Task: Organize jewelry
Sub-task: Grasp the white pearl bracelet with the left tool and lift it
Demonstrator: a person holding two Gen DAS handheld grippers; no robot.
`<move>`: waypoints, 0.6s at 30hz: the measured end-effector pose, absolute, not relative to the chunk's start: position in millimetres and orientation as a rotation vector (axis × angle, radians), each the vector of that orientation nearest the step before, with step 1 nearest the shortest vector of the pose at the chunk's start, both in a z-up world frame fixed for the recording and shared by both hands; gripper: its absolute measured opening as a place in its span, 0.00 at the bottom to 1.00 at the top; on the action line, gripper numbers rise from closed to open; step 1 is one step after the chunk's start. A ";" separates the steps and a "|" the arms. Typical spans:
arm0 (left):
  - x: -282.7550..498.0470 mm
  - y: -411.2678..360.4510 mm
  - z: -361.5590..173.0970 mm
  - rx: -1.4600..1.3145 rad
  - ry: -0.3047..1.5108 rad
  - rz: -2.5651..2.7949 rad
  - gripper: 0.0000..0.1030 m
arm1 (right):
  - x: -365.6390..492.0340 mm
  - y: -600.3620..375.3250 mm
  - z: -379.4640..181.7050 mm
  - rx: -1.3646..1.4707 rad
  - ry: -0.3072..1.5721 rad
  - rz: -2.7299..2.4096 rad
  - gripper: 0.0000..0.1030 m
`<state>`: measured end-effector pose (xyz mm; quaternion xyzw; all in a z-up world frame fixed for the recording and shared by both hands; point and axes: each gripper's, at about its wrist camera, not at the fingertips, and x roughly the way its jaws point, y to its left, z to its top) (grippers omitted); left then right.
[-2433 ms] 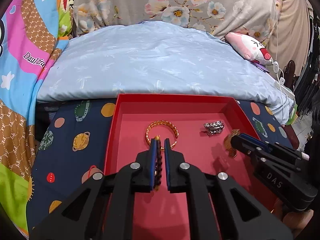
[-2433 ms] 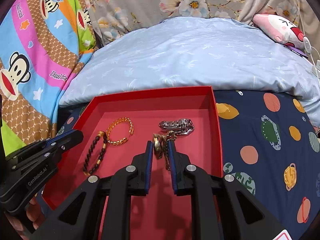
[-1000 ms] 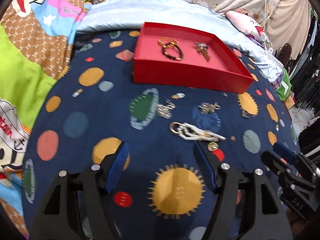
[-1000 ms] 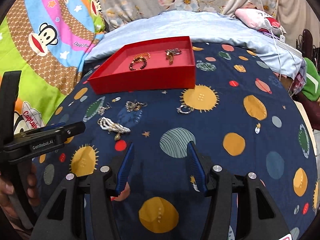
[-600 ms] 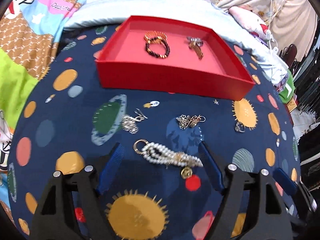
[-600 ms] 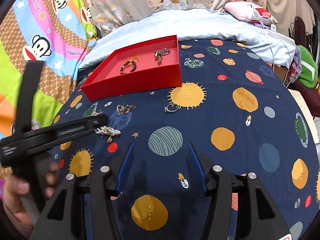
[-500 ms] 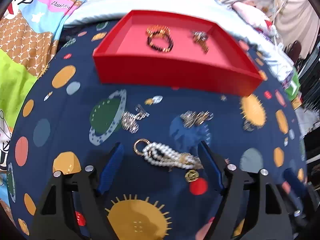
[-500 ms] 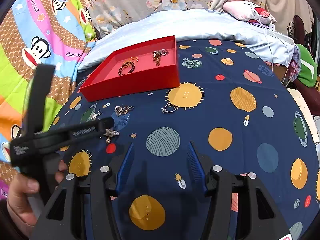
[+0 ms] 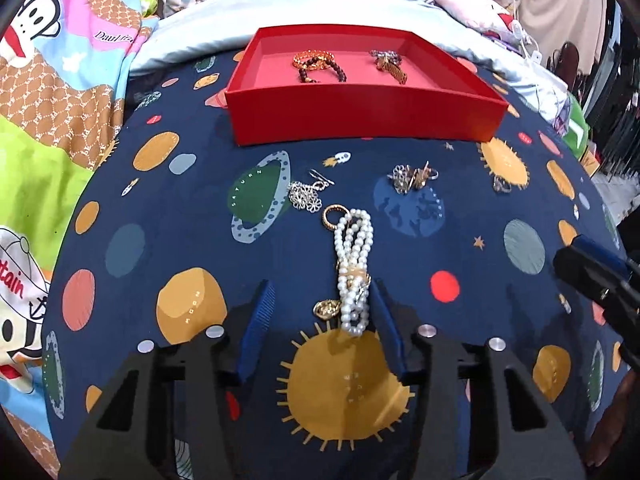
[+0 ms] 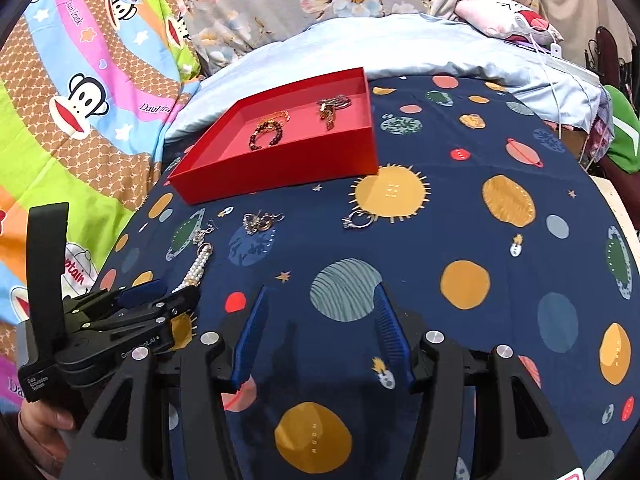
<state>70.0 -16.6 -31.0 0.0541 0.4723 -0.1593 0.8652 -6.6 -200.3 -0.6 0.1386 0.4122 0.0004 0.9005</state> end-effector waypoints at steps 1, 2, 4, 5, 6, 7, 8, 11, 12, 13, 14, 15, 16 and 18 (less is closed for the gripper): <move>71.5 -15.7 -30.3 0.097 0.989 -0.344 0.46 | -5.8 -199.2 -0.7 0.287 0.854 0.003 0.52; 73.9 -15.5 -29.7 0.080 0.990 -0.355 0.46 | -5.1 -198.4 -0.8 0.287 0.855 0.005 0.52; 76.5 -18.4 -29.2 0.076 0.987 -0.366 0.40 | -3.4 -197.3 -1.1 0.287 0.856 0.002 0.52; 77.2 -21.5 -29.2 0.082 0.984 -0.379 0.31 | -2.6 -197.2 -1.4 0.289 0.857 0.003 0.52; 77.4 -24.4 -29.1 0.089 0.982 -0.389 0.27 | -1.5 -197.3 -1.8 0.291 0.857 0.001 0.52; 77.5 -26.1 -29.0 0.091 0.982 -0.400 0.18 | -1.0 -197.6 -2.5 0.292 0.858 0.001 0.52; 76.8 -28.4 -29.0 0.089 0.985 -0.418 0.15 | 0.0 -197.6 -2.9 0.294 0.860 0.001 0.52; 73.0 -31.8 -28.8 0.087 0.983 -0.445 0.15 | 1.8 -197.5 -4.2 0.297 0.862 0.003 0.52; 71.5 -32.6 -28.8 0.087 0.981 -0.450 0.15 | 3.1 -197.4 -4.9 0.296 0.864 0.003 0.52; 70.0 -33.4 -28.8 0.085 0.981 -0.457 0.15 | 3.4 -197.5 -5.5 0.296 0.864 0.002 0.52; 69.0 -33.6 -28.8 0.083 0.981 -0.456 0.15 | 4.2 -197.7 -6.2 0.298 0.865 0.003 0.52; 68.2 -33.3 -28.3 0.078 0.983 -0.457 0.15 | 5.0 -198.2 -6.6 0.301 0.865 0.003 0.52; 67.6 -33.0 -27.2 0.072 0.983 -0.461 0.15 | 5.5 -198.7 -6.7 0.302 0.864 0.002 0.52; 66.2 -30.3 -22.6 0.053 0.979 -0.464 0.15 | 6.2 -199.2 -6.8 0.301 0.863 0.001 0.52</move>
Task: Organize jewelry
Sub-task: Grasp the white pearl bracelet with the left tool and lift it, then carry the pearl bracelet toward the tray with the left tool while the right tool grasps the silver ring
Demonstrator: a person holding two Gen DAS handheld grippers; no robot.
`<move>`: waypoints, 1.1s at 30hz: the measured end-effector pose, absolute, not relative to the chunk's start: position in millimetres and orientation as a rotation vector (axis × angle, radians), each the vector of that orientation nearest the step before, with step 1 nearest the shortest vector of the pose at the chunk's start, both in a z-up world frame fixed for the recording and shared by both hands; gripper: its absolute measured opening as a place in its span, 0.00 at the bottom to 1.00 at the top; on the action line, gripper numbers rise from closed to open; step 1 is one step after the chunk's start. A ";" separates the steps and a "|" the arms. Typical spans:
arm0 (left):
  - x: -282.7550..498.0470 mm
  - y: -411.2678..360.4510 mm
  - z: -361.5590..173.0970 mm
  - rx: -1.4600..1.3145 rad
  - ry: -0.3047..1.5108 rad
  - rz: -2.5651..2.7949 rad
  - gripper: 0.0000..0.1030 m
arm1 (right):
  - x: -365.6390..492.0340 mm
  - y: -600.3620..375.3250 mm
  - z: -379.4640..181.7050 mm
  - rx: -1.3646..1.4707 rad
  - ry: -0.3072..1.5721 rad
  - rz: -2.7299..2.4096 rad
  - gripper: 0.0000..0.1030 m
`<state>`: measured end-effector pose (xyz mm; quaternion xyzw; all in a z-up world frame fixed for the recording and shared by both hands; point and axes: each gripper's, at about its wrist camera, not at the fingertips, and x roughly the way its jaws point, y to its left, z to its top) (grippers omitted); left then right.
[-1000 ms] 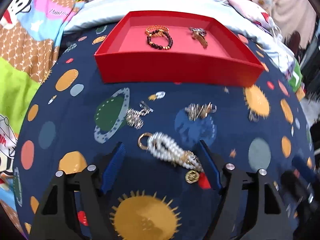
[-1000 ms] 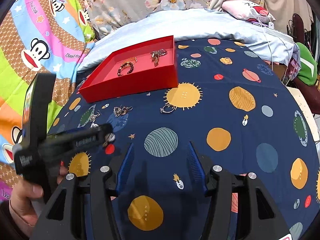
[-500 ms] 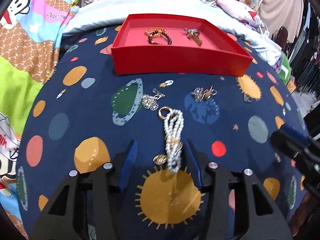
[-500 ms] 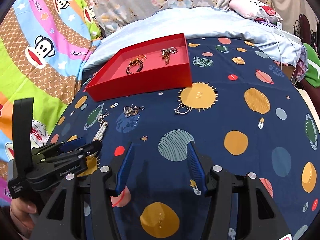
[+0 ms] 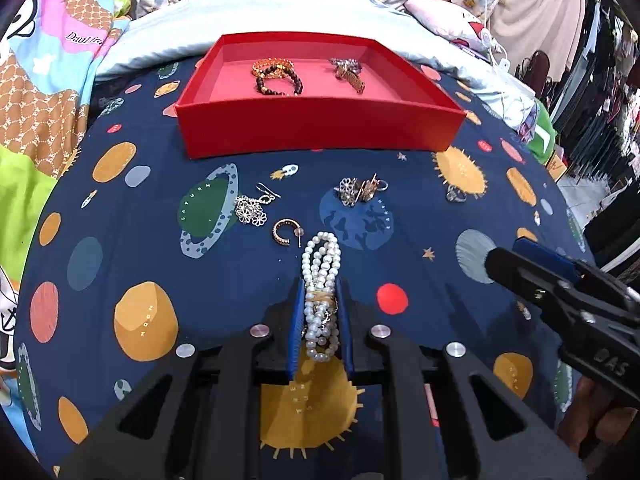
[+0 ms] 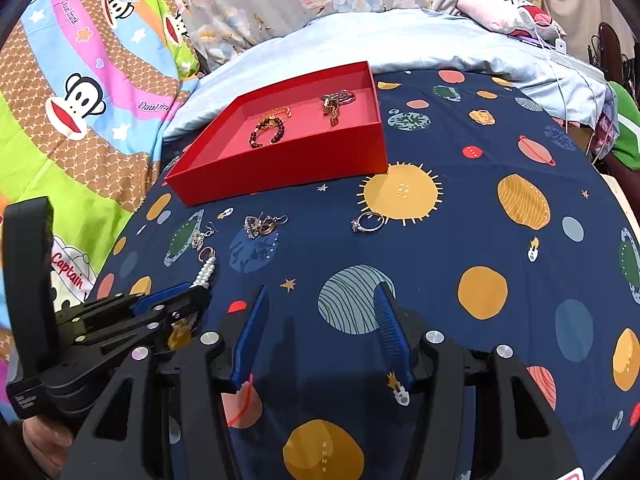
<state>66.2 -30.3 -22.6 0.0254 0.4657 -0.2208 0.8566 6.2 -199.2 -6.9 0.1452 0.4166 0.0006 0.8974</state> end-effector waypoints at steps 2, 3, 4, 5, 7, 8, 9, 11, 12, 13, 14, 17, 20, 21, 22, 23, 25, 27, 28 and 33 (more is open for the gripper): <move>65.1 -27.1 -15.5 0.034 0.969 -0.468 0.15 | 8.9 -201.3 -7.4 0.296 0.861 -0.005 0.52; 64.9 -25.4 -12.1 0.028 0.963 -0.469 0.15 | 10.7 -203.0 -7.3 0.296 0.860 -0.010 0.52; 64.7 -23.6 -8.2 0.024 0.954 -0.467 0.15 | 12.4 -204.6 -7.2 0.297 0.858 -0.013 0.52; 64.7 -21.3 -3.6 0.020 0.943 -0.462 0.15 | 14.4 -206.6 -6.7 0.301 0.855 -0.016 0.52; 66.4 -15.6 3.2 0.005 0.933 -0.454 0.15 | 19.1 -210.6 -6.3 0.308 0.851 -0.022 0.52; 67.1 -12.9 5.3 0.000 0.930 -0.448 0.15 | 21.2 -211.7 -6.1 0.310 0.850 -0.022 0.52; 68.5 -10.1 7.1 -0.005 0.927 -0.442 0.15 | 23.7 -212.5 -5.9 0.309 0.847 -0.023 0.52; 71.6 -4.3 9.6 -0.014 0.922 -0.430 0.15 | 28.4 -212.3 -6.6 0.304 0.849 -0.024 0.52; 73.6 -1.8 10.3 -0.015 0.920 -0.420 0.15 | 31.6 -211.4 -6.9 0.303 0.851 -0.021 0.52; 75.5 0.2 10.4 -0.018 0.919 -0.413 0.15 | 33.6 -210.5 -7.1 0.300 0.850 -0.020 0.52; 77.5 3.1 10.1 -0.020 0.920 -0.407 0.15 | 36.5 -209.1 -7.3 0.292 0.849 -0.019 0.52; 81.5 8.9 8.6 -0.024 0.922 -0.386 0.15 | 44.7 -210.9 -11.2 0.289 0.853 -0.033 0.52; 84.7 13.6 6.2 -0.036 0.927 -0.379 0.15 | 51.0 -215.1 -15.6 0.296 0.858 -0.048 0.52; 85.1 14.4 5.7 -0.036 0.928 -0.377 0.15 | 54.0 -216.2 -17.3 0.295 0.862 -0.052 0.52; 85.8 14.6 5.0 -0.036 0.929 -0.378 0.15 | 56.5 -216.9 -18.8 0.294 0.864 -0.055 0.52; 86.0 14.8 4.3 -0.035 0.930 -0.377 0.15 | 58.7 -217.1 -19.6 0.291 0.865 -0.057 0.52; 87.0 15.3 2.6 -0.038 0.935 -0.378 0.15 | 63.9 -216.1 -22.2 0.278 0.872 -0.061 0.52; 87.8 15.3 0.9 -0.040 0.940 -0.380 0.15 | 66.5 -214.4 -24.9 0.268 0.875 -0.068 0.51; 88.6 15.2 -0.1 -0.042 0.943 -0.379 0.15 | 67.8 -214.4 -26.4 0.266 0.878 -0.068 0.48; 88.9 15.3 -3.2 -0.045 0.950 -0.379 0.15 | 71.4 -212.7 -29.5 0.237 0.879 -0.085 0.39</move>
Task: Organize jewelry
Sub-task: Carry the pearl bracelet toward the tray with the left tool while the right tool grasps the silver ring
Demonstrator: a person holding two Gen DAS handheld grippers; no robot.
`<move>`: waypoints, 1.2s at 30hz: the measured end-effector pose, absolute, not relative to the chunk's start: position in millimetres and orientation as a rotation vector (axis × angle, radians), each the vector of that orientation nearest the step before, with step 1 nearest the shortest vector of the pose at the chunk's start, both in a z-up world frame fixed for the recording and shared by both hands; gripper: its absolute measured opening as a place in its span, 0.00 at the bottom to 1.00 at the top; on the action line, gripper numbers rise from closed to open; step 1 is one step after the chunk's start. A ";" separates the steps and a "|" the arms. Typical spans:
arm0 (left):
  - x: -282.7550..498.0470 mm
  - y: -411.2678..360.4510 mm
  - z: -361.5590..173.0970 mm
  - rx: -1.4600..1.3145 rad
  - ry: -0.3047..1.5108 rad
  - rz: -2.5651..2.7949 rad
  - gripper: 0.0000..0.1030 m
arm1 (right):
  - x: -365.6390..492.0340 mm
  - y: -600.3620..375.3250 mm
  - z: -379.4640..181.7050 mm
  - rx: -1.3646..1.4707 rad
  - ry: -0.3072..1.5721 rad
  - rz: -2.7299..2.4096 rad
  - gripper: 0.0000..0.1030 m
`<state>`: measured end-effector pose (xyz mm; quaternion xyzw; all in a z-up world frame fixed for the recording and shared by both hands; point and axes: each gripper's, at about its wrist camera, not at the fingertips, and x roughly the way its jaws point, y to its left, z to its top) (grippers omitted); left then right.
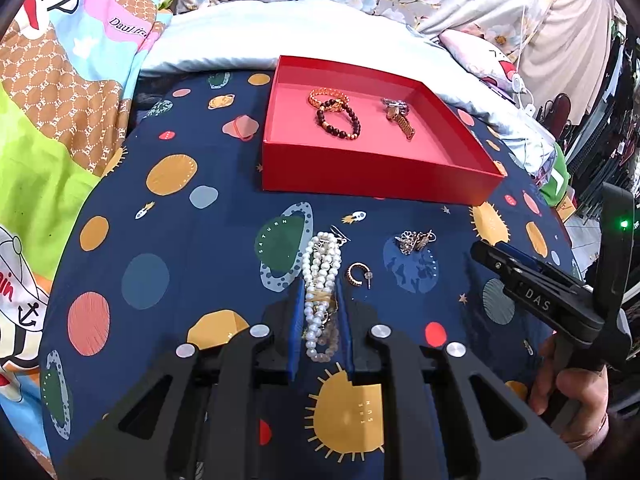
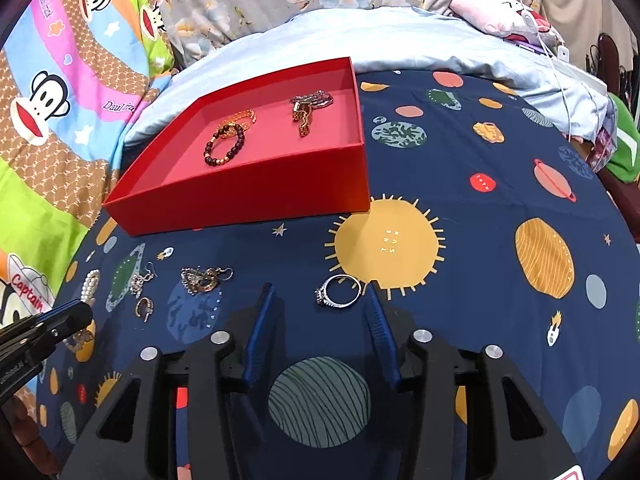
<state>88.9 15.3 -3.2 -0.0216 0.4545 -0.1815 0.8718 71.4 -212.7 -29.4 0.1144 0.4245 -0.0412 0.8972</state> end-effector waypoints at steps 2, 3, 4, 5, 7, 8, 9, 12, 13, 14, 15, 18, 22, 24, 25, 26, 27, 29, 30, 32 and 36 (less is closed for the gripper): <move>89.2 15.3 -4.1 -0.046 0.952 -0.378 0.15 | 72.6 -213.1 -29.6 0.231 0.879 -0.091 0.34; 89.4 15.2 -4.5 -0.047 0.954 -0.379 0.15 | 72.4 -213.7 -29.6 0.229 0.880 -0.094 0.31; 89.3 14.9 -4.7 -0.047 0.955 -0.380 0.15 | 72.5 -214.1 -29.9 0.228 0.882 -0.098 0.25; 89.5 14.8 -4.9 -0.046 0.955 -0.381 0.15 | 72.4 -215.1 -30.2 0.229 0.882 -0.100 0.23; 89.1 14.4 -5.1 -0.046 0.955 -0.382 0.15 | 72.1 -216.2 -30.2 0.236 0.880 -0.098 0.22; 89.0 14.0 -5.1 -0.046 0.956 -0.383 0.15 | 72.0 -216.1 -30.1 0.235 0.879 -0.100 0.21; 88.5 13.4 -5.1 -0.046 0.956 -0.385 0.15 | 71.8 -216.0 -29.7 0.235 0.877 -0.098 0.21; 87.7 12.2 -3.6 -0.045 0.953 -0.390 0.15 | 70.6 -214.8 -28.0 0.236 0.873 -0.091 0.06; 87.4 11.9 -2.7 -0.045 0.952 -0.392 0.15 | 70.2 -214.2 -28.1 0.233 0.874 -0.090 0.06; 86.9 11.3 -1.8 -0.045 0.950 -0.394 0.15 | 69.8 -213.5 -28.3 0.232 0.875 -0.089 0.05; 86.7 10.8 -1.3 -0.043 0.949 -0.396 0.15 | 69.4 -213.6 -28.5 0.233 0.874 -0.088 0.05; 84.9 9.9 0.5 -0.041 0.947 -0.399 0.15 | 67.0 -214.8 -26.9 0.241 0.871 -0.087 0.04; 83.1 8.5 3.5 -0.039 0.942 -0.402 0.15 | 64.4 -216.1 -23.9 0.244 0.865 -0.086 0.03; 82.1 7.7 4.8 -0.036 0.939 -0.404 0.15 | 62.8 -217.4 -22.3 0.247 0.859 -0.088 0.03; 81.7 7.5 5.3 -0.036 0.939 -0.404 0.15 | 62.2 -217.7 -21.6 0.247 0.859 -0.086 0.03; 81.3 7.2 5.6 -0.036 0.938 -0.405 0.15 | 61.5 -218.1 -20.5 0.249 0.857 -0.083 0.03; 81.1 7.2 5.7 -0.036 0.938 -0.404 0.15 | 60.8 -218.4 -19.5 0.250 0.854 -0.084 0.03; 80.7 6.5 6.6 -0.036 0.936 -0.406 0.15 | 59.5 -218.1 -17.1 0.254 0.849 -0.078 0.03; 80.3 6.4 7.6 -0.037 0.934 -0.407 0.15 | 58.7 -218.2 -15.6 0.258 0.845 -0.077 0.03; 79.6 6.4 10.2 -0.037 0.929 -0.409 0.15 | 56.8 -217.9 -10.9 0.264 0.834 -0.070 0.03; 78.6 6.9 15.7 -0.039 0.919 -0.412 0.15 | 52.5 -216.6 -0.5 0.266 0.811 -0.062 0.03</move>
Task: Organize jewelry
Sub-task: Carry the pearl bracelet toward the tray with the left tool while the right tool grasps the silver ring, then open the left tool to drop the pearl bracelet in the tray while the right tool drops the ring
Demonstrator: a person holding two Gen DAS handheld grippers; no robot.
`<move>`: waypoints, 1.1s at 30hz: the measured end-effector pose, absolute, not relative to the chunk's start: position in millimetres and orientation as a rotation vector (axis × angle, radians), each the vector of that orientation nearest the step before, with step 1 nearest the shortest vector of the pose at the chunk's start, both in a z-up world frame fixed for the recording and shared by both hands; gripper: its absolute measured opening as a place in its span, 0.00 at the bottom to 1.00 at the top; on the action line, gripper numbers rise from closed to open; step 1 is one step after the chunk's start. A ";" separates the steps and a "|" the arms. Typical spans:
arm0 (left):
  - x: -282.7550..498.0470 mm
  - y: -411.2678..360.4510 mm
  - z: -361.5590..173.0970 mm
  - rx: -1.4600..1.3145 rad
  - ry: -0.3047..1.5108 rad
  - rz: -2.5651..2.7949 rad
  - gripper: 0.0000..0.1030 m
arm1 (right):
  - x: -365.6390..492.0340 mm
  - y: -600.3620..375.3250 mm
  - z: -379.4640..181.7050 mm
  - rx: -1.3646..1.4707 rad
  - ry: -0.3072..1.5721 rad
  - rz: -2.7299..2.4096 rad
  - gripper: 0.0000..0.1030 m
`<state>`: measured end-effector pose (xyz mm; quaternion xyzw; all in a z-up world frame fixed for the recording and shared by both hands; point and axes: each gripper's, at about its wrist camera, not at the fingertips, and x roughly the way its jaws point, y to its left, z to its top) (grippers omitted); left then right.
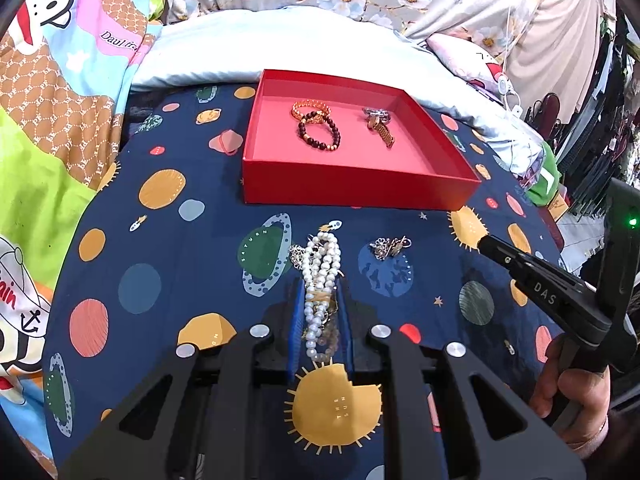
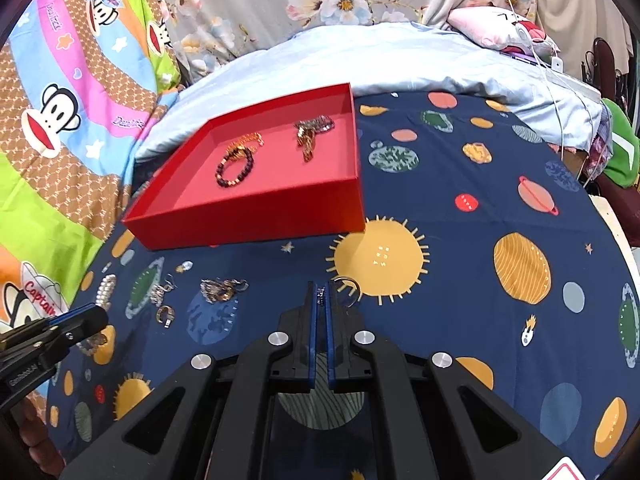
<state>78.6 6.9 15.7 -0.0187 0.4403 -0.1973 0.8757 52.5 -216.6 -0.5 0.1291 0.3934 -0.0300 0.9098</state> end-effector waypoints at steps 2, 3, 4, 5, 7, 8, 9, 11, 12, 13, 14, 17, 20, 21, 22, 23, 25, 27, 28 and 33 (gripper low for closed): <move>77.9 7.1 19.1 -0.039 0.912 -0.416 0.15 | 50.9 -216.0 7.1 0.266 0.796 -0.054 0.03; 77.8 7.1 22.4 -0.038 0.905 -0.418 0.15 | 50.5 -215.2 12.5 0.265 0.786 -0.049 0.03; 78.0 7.2 24.5 -0.037 0.900 -0.419 0.15 | 50.5 -214.1 17.5 0.263 0.777 -0.042 0.03; 78.5 7.1 28.8 -0.037 0.890 -0.422 0.15 | 50.8 -213.1 22.5 0.262 0.768 -0.034 0.03; 80.4 6.9 36.1 -0.036 0.872 -0.427 0.15 | 53.1 -210.4 34.8 0.252 0.746 -0.017 0.03; 81.8 6.4 40.8 -0.033 0.860 -0.431 0.15 | 55.2 -209.0 40.6 0.246 0.735 -0.007 0.03; 83.9 6.0 45.3 -0.035 0.850 -0.433 0.15 | 56.9 -208.0 45.0 0.244 0.727 0.002 0.03; 89.2 4.7 53.2 -0.042 0.833 -0.444 0.15 | 62.5 -205.3 54.2 0.238 0.711 0.022 0.03; 92.8 3.6 58.3 -0.045 0.821 -0.447 0.15 | 67.4 -203.7 60.3 0.230 0.699 0.032 0.03; 95.1 2.7 62.0 -0.046 0.811 -0.449 0.15 | 71.2 -202.2 63.6 0.227 0.693 0.039 0.03; 99.4 1.1 67.8 -0.047 0.794 -0.453 0.15 | 75.3 -201.4 67.5 0.225 0.685 0.048 0.03; 113.4 -5.3 82.2 -0.047 0.751 -0.462 0.15 | 93.1 -199.7 78.6 0.212 0.663 0.068 0.03; 131.1 -14.8 91.6 -0.037 0.717 -0.461 0.15 | 109.6 -200.3 82.7 0.204 0.656 0.072 0.03; 138.6 -18.1 93.4 -0.041 0.710 -0.466 0.15 | 117.0 -200.5 82.7 0.202 0.657 0.073 0.03; 144.2 -20.1 94.0 -0.047 0.708 -0.465 0.15 | 124.5 -201.2 81.5 0.207 0.662 0.080 0.03; 153.3 -24.8 93.6 -0.052 0.712 -0.470 0.15 | 128.8 -201.8 80.1 0.215 0.667 0.085 0.03; 167.2 -32.5 90.1 -0.059 0.719 -0.475 0.15 | 141.6 -203.6 73.7 0.225 0.682 0.086 0.03; 177.6 -38.9 84.5 -0.055 0.728 -0.481 0.15 | 153.0 -205.3 66.0 0.231 0.698 0.081 0.03; 182.8 -41.9 80.5 -0.053 0.735 -0.473 0.15 | 157.4 -205.7 62.1 0.232 0.706 0.079 0.03; 203.6 -51.5 56.9 -0.043 0.790 -0.459 0.15 | 175.6 -208.7 42.7 0.238 0.742 0.070 0.03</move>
